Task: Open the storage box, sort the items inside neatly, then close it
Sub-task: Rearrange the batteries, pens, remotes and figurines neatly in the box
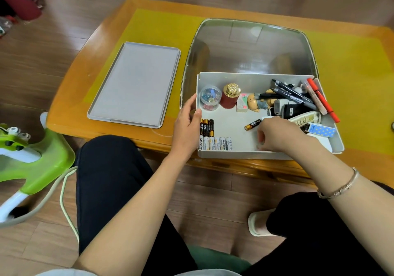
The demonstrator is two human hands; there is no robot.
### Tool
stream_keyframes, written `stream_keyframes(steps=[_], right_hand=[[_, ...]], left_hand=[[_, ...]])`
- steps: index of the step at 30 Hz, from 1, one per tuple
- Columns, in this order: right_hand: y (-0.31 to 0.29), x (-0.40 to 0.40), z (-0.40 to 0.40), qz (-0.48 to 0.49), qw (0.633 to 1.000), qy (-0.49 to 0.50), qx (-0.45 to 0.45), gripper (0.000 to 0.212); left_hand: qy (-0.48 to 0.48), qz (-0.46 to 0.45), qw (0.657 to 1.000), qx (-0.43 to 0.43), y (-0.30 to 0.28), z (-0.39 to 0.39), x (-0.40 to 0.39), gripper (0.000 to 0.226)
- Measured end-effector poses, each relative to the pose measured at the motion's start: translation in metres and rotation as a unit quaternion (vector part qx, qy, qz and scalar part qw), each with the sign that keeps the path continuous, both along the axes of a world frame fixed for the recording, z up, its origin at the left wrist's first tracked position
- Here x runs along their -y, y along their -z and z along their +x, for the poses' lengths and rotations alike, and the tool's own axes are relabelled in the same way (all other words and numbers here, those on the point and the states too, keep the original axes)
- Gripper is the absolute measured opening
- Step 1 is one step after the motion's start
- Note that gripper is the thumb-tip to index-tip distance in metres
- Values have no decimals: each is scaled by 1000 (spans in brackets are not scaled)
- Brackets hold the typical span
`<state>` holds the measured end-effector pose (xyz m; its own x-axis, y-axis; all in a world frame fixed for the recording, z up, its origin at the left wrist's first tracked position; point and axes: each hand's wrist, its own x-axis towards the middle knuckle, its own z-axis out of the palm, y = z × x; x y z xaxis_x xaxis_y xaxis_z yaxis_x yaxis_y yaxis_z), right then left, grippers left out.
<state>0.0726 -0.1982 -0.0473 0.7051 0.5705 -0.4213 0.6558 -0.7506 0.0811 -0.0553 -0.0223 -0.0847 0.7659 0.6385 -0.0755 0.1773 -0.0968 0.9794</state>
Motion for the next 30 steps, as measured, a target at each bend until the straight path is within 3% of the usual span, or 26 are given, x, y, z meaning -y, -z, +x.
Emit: stream_keyframes(steps=[13,22,26,30], right_hand=[[8,-11,8,-53,988,-111,-91,18],[13,-14,8,-57,987,-132,-68,18],[14,-16,9,45,991,-95,-76,3],[14,-25,2,165,972,17,-165,8]], left_hand=[[3,-3,1000,-4,1,0,0,43],[2,-4,1000,-3,-1,1,0,43],[3,3,1000,-3,0,1,0,43],[3,3,1000,-4,1,0,0,43]])
